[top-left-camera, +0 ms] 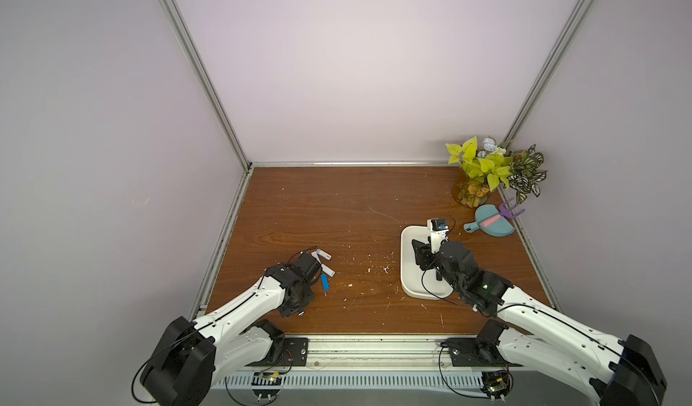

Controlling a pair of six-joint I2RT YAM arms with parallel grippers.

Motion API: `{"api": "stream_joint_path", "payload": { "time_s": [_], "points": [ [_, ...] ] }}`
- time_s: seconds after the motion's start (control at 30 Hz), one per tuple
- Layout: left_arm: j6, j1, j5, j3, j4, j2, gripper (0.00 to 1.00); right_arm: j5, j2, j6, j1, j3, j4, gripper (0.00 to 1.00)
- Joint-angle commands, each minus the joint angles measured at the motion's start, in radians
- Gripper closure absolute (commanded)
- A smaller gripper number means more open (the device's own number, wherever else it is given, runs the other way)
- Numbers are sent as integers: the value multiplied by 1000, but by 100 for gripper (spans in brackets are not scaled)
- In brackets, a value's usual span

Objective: Put the usb flash drive into the storage box
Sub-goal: Pick up the USB flash from the center of the board.

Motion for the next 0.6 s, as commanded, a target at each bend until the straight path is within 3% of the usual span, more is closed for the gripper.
{"api": "stream_joint_path", "payload": {
  "time_s": [0.0, 0.17, 0.3, 0.4, 0.57],
  "points": [
    [24, -10, -9, -13, 36, -28, 88, 26, 2, 6, -5, -3, 11, 41],
    [81, -23, 6, 84, 36, -119, 95, 25, -2, 11, -5, -6, 14, 41],
    [118, -114, -15, 223, 76, -107, 97, 36, -31, 17, -7, -14, 25, 40],
    [149, -224, -40, 356, 156, 6, 98, 78, -62, 33, -21, -27, 29, 40],
    [254, -363, -70, 696, 212, 359, 100, 206, -99, 65, -97, -33, -25, 43]
  ]
}}
